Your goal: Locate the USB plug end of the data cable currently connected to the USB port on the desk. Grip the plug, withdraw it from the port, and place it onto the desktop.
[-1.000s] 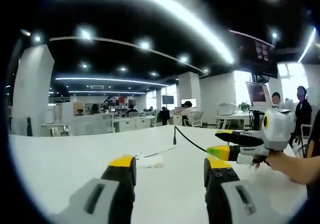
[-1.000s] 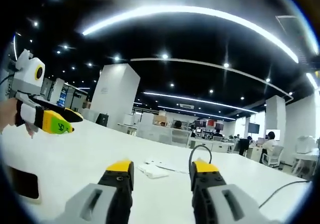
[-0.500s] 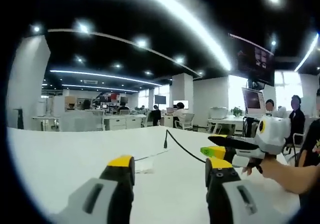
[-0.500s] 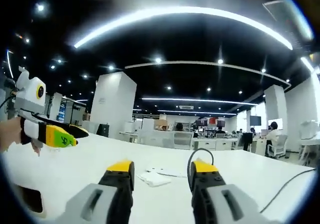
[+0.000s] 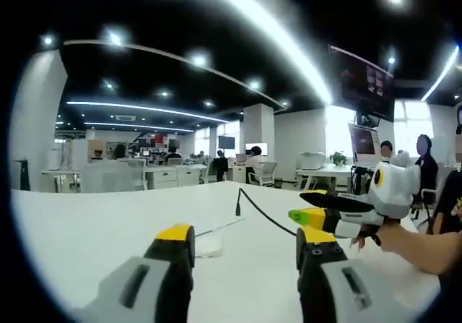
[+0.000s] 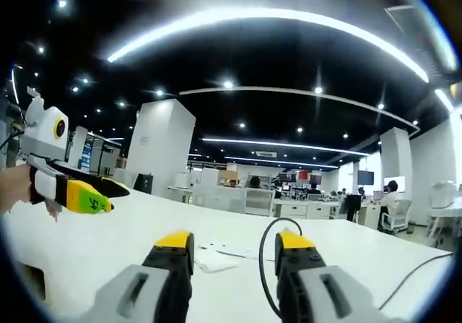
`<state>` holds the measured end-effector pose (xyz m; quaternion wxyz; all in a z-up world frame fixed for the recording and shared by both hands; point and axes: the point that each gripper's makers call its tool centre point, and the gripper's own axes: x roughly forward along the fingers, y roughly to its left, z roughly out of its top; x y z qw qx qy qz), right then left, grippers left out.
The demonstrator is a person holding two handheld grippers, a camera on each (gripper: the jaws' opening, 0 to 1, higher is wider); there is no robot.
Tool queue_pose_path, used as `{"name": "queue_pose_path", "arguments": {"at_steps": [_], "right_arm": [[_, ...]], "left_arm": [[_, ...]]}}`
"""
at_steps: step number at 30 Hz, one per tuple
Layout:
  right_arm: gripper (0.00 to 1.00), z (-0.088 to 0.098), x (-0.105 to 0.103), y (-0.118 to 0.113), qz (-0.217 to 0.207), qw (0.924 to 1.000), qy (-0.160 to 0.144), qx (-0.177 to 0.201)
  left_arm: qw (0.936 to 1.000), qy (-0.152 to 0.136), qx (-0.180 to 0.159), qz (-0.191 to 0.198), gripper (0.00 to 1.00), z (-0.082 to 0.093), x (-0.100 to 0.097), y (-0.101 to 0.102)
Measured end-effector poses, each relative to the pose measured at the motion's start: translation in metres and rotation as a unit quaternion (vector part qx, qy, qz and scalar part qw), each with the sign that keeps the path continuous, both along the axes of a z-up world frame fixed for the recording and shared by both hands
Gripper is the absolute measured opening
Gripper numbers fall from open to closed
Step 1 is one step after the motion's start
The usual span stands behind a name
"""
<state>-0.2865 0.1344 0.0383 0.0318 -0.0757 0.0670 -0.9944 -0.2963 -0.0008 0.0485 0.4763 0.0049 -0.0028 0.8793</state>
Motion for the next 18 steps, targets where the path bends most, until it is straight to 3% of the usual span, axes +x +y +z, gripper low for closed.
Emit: {"name": "queue_pose_path", "arguments": {"at_steps": [18], "right_arm": [[0.47, -0.006, -0.010, 0.009, -0.004, 0.9997, -0.012, -0.020]], "left_arm": [[0.9999, 0.010, -0.005, -0.007, 0.57, -0.009, -0.018, 0.013]]}}
